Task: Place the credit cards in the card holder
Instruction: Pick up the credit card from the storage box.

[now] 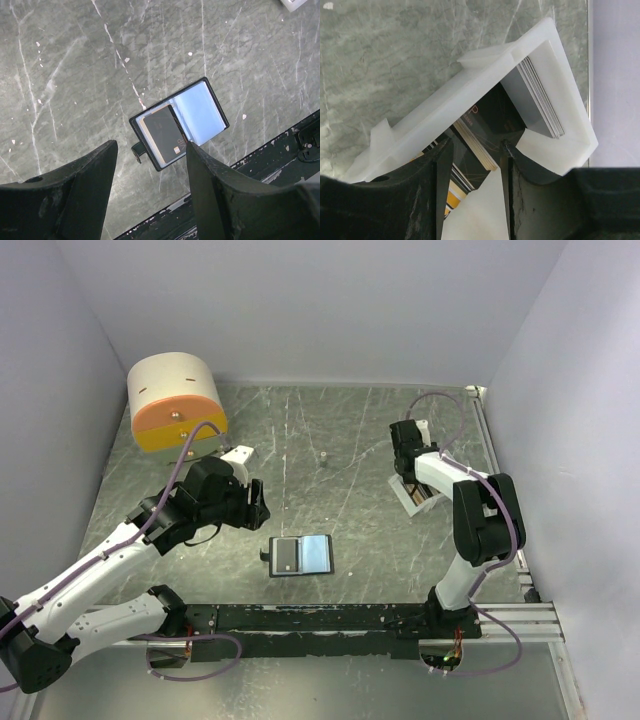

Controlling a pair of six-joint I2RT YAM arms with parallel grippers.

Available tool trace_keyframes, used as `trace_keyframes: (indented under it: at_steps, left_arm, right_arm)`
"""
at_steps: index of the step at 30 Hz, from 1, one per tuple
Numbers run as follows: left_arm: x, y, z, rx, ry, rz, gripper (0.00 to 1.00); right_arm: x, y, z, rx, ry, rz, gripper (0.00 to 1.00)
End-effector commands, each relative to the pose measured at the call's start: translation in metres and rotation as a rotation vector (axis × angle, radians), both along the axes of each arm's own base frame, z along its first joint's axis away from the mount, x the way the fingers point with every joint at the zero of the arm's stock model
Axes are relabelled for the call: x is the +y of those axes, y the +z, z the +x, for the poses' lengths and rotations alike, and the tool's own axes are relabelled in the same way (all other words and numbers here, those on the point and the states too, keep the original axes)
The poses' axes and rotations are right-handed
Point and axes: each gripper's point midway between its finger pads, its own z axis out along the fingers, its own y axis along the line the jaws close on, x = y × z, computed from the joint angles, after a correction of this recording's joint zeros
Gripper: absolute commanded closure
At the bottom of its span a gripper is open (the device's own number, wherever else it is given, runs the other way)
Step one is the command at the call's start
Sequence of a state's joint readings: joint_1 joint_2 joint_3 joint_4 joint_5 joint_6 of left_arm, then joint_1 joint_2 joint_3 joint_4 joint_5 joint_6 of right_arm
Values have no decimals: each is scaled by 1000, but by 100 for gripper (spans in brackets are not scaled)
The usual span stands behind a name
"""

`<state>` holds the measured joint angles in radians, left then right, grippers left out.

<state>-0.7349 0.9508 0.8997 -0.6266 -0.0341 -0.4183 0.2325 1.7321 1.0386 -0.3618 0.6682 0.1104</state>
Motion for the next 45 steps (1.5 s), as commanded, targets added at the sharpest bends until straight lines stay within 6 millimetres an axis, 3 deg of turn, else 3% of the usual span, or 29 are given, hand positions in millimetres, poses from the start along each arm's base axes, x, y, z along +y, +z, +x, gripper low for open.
trace_keyframes:
  at_steps: [1, 5, 9, 16, 27, 31, 38, 45]
  left_arm:
    - [6, 1, 2, -20, 12, 19, 33]
    - [6, 2, 1, -28, 13, 13, 33]
    - [7, 3, 1, -28, 15, 13, 33]
    - [7, 3, 1, -31, 16, 13, 33]
    - [7, -1, 1, -19, 14, 24, 34]
    - [8, -1, 2, -21, 20, 23, 34]
    - [7, 0, 1, -22, 16, 21, 34]
    - [8, 1, 1, -24, 18, 20, 34]
  right_arm:
    - [0, 0, 15, -62, 13, 82, 57]
    - [4, -4, 23, -84, 52, 159, 55]
    - [4, -21, 15, -47, 67, 189, 54]
    - [8, -23, 13, -17, 70, 239, 56]
    - [29, -3, 18, -67, 139, 349, 75]
    - [28, 3, 17, -81, 131, 345, 77]
    - [6, 18, 20, -132, 74, 233, 60]
    - [3, -12, 20, -87, 52, 218, 55]
